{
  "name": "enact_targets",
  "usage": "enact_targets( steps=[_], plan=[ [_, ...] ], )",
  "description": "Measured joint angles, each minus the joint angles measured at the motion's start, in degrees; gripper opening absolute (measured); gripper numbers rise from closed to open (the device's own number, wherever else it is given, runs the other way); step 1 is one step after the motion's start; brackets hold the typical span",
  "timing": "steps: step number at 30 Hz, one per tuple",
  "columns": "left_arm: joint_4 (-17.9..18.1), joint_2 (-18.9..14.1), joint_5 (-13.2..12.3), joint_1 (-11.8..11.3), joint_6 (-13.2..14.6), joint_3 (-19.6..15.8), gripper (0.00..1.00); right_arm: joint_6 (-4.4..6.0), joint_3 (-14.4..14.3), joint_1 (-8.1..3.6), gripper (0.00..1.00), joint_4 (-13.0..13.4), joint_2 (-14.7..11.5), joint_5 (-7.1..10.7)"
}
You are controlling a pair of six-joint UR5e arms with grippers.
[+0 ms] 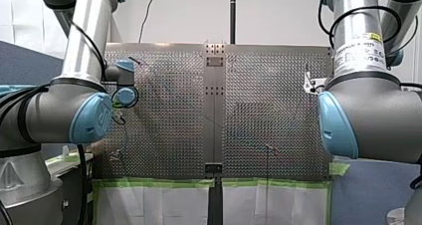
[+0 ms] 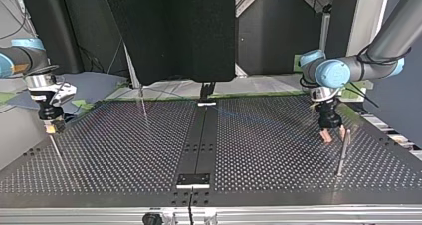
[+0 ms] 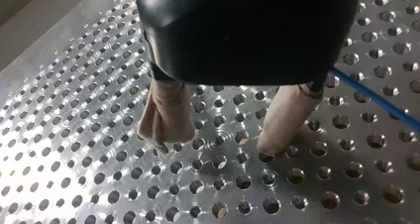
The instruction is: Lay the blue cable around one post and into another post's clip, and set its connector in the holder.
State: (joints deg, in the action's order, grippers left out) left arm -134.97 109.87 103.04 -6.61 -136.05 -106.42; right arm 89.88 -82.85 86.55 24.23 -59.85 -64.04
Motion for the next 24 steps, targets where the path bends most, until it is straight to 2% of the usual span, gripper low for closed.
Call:
enact_targets(
  steps=[6, 15, 16, 18, 21, 22, 23, 24],
  plan=[
    [0.01, -0.01, 0.05, 0.02, 0.0, 0.0, 0.98, 0.11, 0.01, -0.06, 0.0, 0.22, 0.05, 0.75],
    [-0.04, 0.0, 0.1, 0.04, 0.0, 0.0, 0.98, 0.07, 0.0, -0.08, 0.0, 0.54, 0.11, 0.88],
    [-0.04, 0.01, 0.1, 0.04, 0.0, -0.01, 0.98, 0.06, 0.0, -0.11, 0.13, 0.55, 0.11, 0.85],
    [-0.04, 0.0, 0.1, 0.04, 0.0, -0.02, 0.98, 0.06, 0.0, -0.16, 0.16, 0.55, 0.11, 0.79],
    [-0.05, 0.0, 0.1, 0.04, 0.0, -0.01, 0.98, 0.05, 0.01, -0.18, 0.16, 0.56, 0.11, 0.77],
    [-0.04, -0.01, 0.1, 0.04, 0.0, -0.01, 0.98, 0.05, 0.01, -0.18, 0.22, 0.56, 0.12, 0.77],
    [-0.03, -0.01, 0.1, 0.04, 0.0, -0.01, 0.98, 0.05, 0.01, -0.18, 0.22, 0.56, 0.11, 0.76],
    [-0.01, 0.0, 0.1, 0.04, 0.0, -0.01, 0.98, 0.05, 0.01, -0.2, 0.54, 0.57, 0.11, 0.76]
  ],
)
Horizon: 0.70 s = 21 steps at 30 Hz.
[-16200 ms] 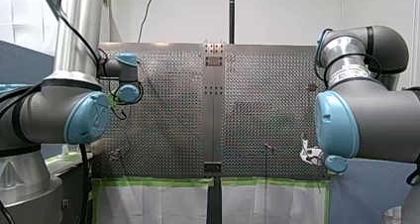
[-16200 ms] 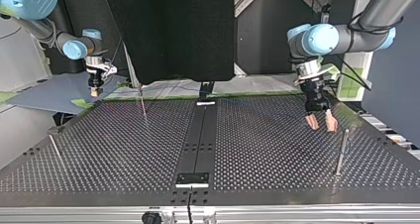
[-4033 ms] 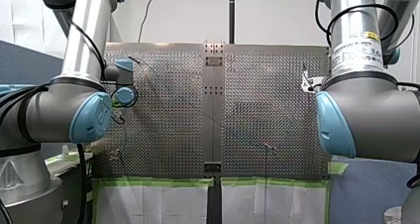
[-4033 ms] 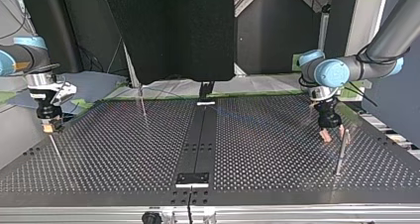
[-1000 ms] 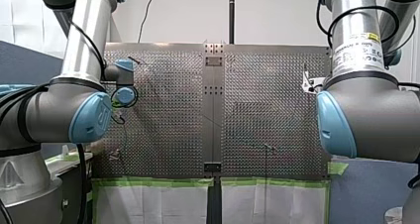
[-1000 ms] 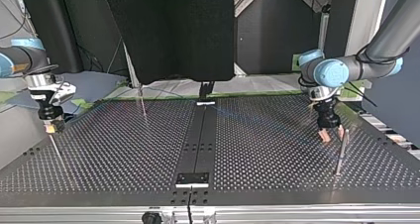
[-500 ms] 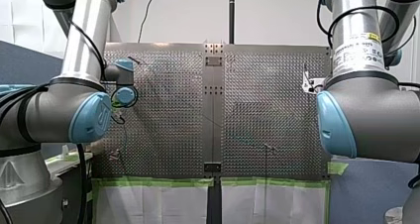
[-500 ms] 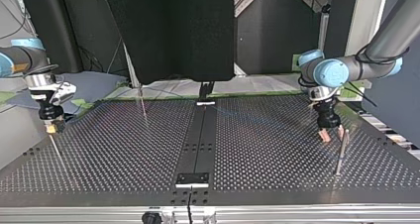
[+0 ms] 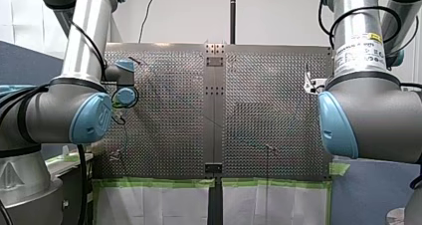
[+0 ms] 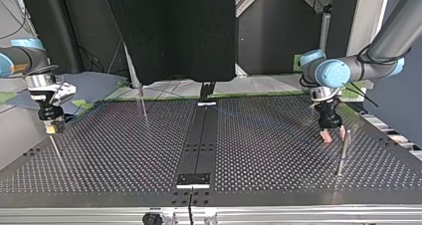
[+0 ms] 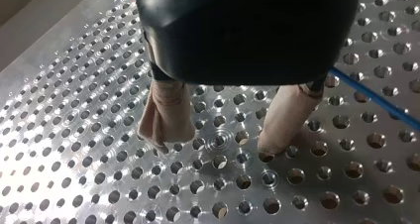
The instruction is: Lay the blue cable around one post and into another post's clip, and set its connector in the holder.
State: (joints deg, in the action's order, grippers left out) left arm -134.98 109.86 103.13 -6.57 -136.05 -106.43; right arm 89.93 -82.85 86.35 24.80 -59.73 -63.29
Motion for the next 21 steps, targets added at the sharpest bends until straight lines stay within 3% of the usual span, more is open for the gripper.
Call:
enact_targets(
  steps=[10, 14, 16, 21],
  plan=[
    [-0.03, -0.04, 0.0, 0.0, 0.0, -0.01, 0.98, 0.0, -0.01, -0.14, 0.84, 0.37, 0.05, -0.02],
    [-0.03, -0.03, 0.0, 0.0, 0.0, -0.04, 0.98, 0.01, 0.0, -0.15, 0.88, 0.48, 0.05, -0.01],
    [-0.03, -0.01, 0.0, 0.0, 0.0, -0.05, 0.98, 0.01, 0.0, -0.14, 0.95, 0.54, 0.05, 0.0],
    [-0.03, -0.01, 0.0, 0.02, 0.0, -0.06, 0.98, 0.01, 0.0, -0.15, 0.95, 0.6, 0.07, 0.0]
  ],
)
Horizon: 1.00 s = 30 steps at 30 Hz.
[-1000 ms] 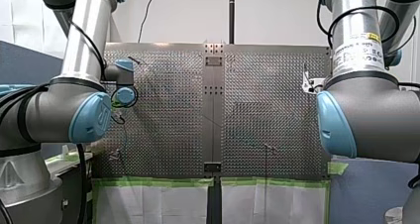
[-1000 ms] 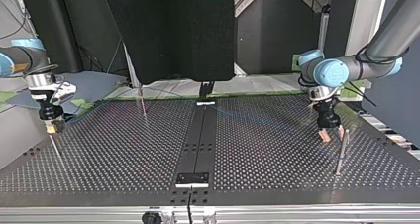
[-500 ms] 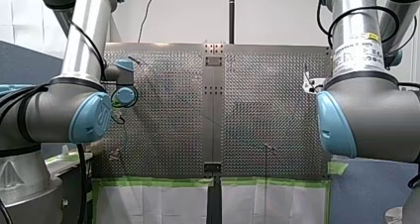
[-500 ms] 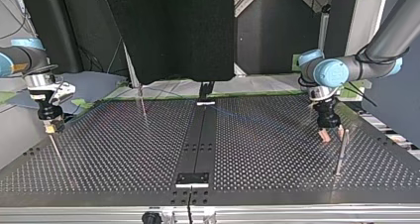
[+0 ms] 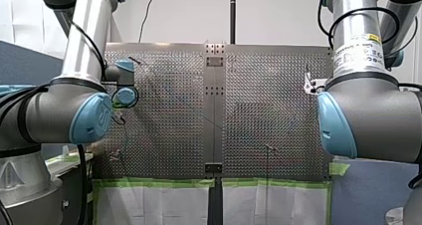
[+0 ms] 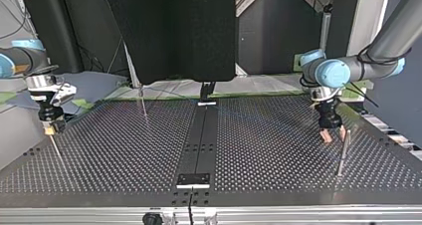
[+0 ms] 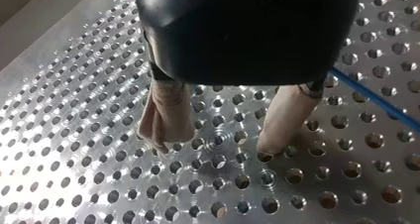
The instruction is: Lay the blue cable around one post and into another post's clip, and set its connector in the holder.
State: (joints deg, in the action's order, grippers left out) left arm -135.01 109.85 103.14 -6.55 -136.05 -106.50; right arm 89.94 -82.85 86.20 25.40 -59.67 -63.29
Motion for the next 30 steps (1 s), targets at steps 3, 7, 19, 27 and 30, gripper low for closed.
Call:
enact_targets(
  steps=[3, 7, 19, 27, 30],
  plan=[
    [0.0, 0.01, 0.0, 0.02, 0.02, -0.01, 0.98, 0.03, 0.0, 0.02, 0.95, 0.05, 0.0, 0.0],
    [0.0, 0.02, 0.0, 0.05, 0.26, -0.01, 0.98, 0.11, 0.11, 0.04, 0.95, -0.01, -0.04, 0.05],
    [-0.01, 0.01, 0.0, 0.13, 0.67, -0.01, 0.98, 0.17, 0.62, 0.04, 0.98, -1.46, -0.14, -0.03],
    [-0.29, 0.0, 0.0, 0.23, 0.79, -0.04, 0.98, 0.17, 0.75, 0.0, 0.98, -2.17, -0.17, -0.17],
    [-1.14, -0.02, 0.25, 0.28, 0.51, -0.02, 0.98, 0.16, 0.74, 0.01, 0.98, -2.15, -0.18, -0.17]
  ],
)
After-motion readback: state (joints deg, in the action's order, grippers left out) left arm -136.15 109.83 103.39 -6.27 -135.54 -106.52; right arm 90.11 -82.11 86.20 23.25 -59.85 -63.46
